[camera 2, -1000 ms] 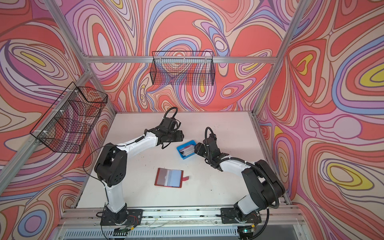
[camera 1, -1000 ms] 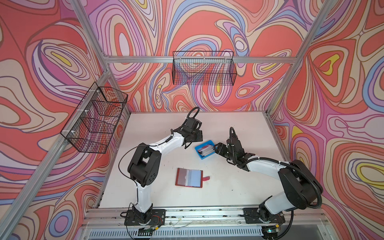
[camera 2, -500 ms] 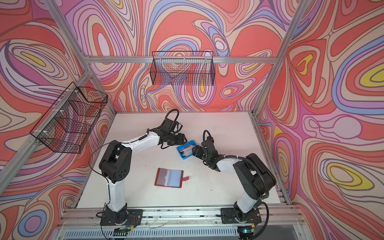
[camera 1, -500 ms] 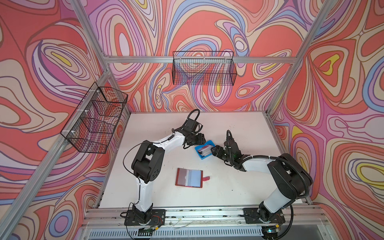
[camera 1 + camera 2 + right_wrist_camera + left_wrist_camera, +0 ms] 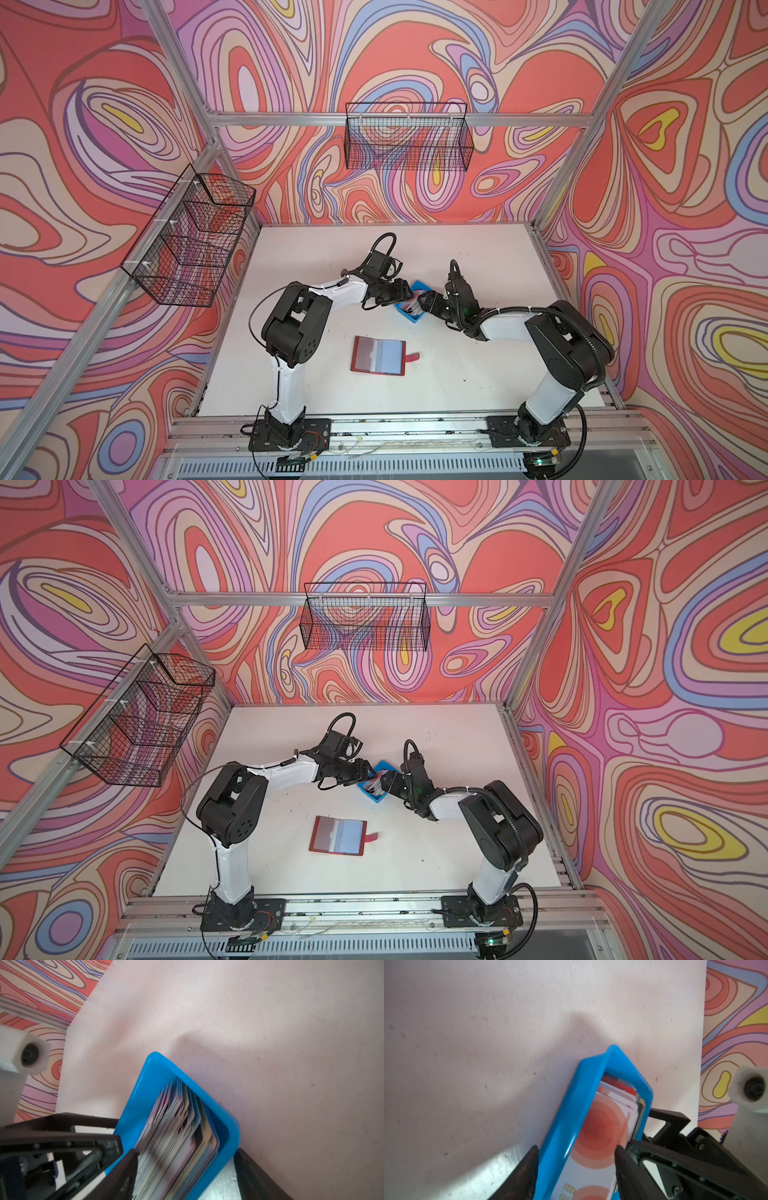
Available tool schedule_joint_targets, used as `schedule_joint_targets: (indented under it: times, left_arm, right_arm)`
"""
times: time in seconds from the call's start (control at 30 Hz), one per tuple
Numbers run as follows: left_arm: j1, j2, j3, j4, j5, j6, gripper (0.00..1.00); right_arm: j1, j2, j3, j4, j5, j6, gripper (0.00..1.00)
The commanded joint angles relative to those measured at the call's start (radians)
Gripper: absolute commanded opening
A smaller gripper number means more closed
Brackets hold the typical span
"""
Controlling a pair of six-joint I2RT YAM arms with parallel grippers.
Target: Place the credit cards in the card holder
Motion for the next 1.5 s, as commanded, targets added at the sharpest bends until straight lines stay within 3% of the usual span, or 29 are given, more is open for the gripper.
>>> schedule_joint_targets:
  times: [0.0, 0.33, 0.77, 0.87, 1.0, 1.2, 1.47]
  left_arm:
    - [-0.005, -0.086, -0.064, 0.087, 0.047, -0.063, 0.6]
    - [-0.048, -0.22, -0.282, 0.298, 0.086, -0.177, 0.6]
    - [-0.063, -0.281, -0.374, 0.415, 0.097, -0.175, 0.59]
    - [-0.063, -0.391, -0.384, 0.328, 0.013, -0.11, 0.59]
    - [-0.063, -0.642, -0.467, 0.227, -0.231, -0.005, 0.62]
    - [-0.063, -0.931, -0.634, 0.222, -0.583, 0.003, 0.69]
    - [-0.063, -1.026, -0.646, 0.124, -0.702, -0.013, 0.66]
  right_arm:
    - [-0.006, -0.008, 0.007, 0.046, -0.003, -0.018, 0.78]
    - [-0.03, 0.02, 0.025, 0.116, -0.095, -0.048, 0.79]
    - [-0.041, 0.092, 0.151, -0.032, -0.078, -0.146, 0.79]
    - [-0.039, 0.08, 0.196, -0.129, -0.018, -0.195, 0.77]
    - [-0.037, 0.044, 0.274, -0.348, 0.117, -0.245, 0.77]
    - [-0.019, 0.066, 0.422, -0.618, 0.129, -0.311, 0.77]
    - [0.084, 0.078, 0.517, -0.762, 0.301, -0.356, 0.8]
